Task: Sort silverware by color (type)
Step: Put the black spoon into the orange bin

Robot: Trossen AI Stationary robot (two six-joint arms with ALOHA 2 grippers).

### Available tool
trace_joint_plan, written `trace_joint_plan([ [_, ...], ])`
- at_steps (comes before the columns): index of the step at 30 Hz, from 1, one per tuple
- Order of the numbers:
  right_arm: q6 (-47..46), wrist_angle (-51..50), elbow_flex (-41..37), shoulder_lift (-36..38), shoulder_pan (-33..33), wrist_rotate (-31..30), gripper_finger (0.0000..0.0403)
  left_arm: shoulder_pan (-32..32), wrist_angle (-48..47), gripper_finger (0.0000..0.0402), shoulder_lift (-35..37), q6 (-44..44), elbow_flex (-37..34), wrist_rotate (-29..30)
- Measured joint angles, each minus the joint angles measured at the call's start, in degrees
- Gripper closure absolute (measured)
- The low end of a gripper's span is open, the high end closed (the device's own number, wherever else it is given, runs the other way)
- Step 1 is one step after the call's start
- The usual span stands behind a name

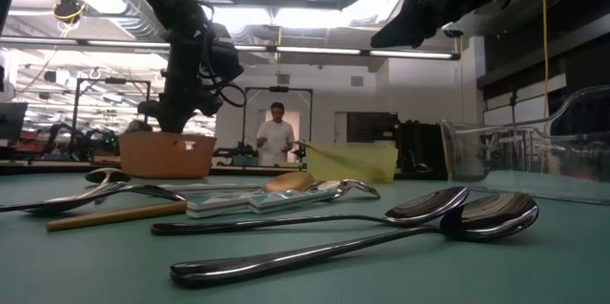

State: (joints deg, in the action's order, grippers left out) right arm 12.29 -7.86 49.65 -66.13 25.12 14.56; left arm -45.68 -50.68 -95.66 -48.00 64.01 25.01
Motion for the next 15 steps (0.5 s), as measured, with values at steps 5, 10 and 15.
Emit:
trace_joint_plan([
  [5,0.00,0.00,0.00,0.00,-0.04,0.05,0.0306,2.24,0.04,0.0354,0.63,1.05,0.00,-0.03],
  [10,0.00,0.00,0.00,-0.02,-0.04,0.49,0.0306,4.45,0.37,0.0354,2.58,1.11,0.00,-0.04],
  [15,0.00,0.00,0.00,-0.02,-0.04,0.49,0.0306,6.74,0.39,0.0354,6.70,7.00,0.00,-0.40],
])
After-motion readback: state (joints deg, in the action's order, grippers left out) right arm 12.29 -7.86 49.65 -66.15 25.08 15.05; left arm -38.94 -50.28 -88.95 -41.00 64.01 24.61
